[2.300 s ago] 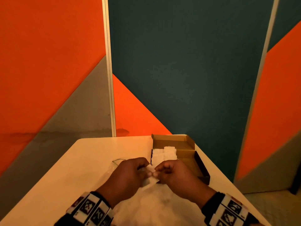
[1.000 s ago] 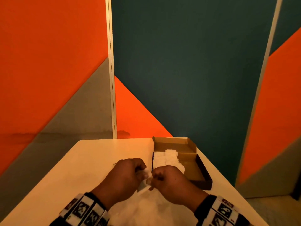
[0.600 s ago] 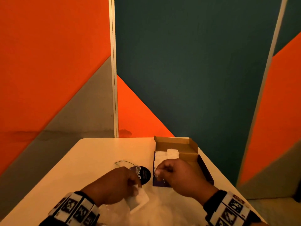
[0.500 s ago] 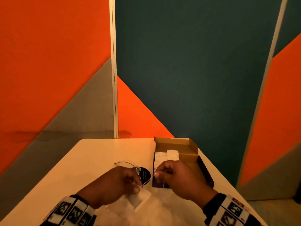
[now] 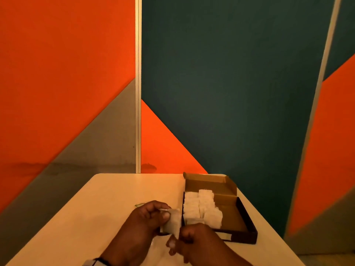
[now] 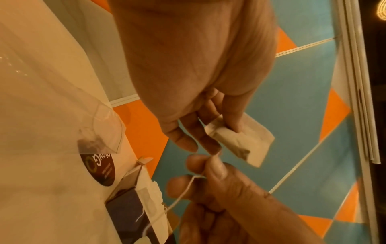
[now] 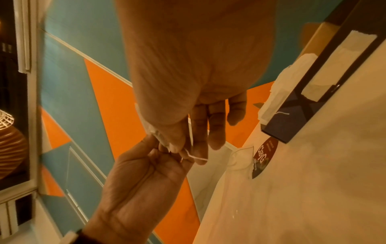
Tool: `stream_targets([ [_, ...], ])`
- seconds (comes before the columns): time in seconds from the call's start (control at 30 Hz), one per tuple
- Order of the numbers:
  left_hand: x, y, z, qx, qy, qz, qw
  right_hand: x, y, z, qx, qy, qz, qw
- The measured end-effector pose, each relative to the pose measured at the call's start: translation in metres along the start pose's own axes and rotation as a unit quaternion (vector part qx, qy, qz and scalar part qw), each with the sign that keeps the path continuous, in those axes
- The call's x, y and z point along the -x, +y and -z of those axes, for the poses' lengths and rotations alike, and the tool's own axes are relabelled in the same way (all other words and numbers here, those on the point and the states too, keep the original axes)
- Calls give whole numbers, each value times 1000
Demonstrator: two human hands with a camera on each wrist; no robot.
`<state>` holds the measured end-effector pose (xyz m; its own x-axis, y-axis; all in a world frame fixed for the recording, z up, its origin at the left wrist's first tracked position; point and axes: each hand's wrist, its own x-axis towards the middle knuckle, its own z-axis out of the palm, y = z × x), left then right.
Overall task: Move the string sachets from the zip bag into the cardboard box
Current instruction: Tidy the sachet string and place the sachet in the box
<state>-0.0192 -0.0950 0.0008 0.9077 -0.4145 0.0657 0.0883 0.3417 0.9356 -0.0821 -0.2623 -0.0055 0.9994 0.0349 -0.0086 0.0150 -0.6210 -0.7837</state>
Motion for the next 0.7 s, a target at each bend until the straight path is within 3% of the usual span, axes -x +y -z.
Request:
stream_targets([
  [0.13,0,2,-1,-53,60,-36,996,9,10,8,78,25,-20,996],
  [0.23,0,1,-7,-83,82,-40,992,5,10,12,-23,84,-25,996],
  [0.33,0,-5,-18,-111,69,-40,991,-3,10,5,-97,100,-4,990],
  [0.53,-9,-14,-25,-159,39,-25,986,-13,13,5,-99,156,-17,983],
  [0.7,-14,-8,-4,-275,28,-43,960,-13,18,29,-154,165,-38,974],
])
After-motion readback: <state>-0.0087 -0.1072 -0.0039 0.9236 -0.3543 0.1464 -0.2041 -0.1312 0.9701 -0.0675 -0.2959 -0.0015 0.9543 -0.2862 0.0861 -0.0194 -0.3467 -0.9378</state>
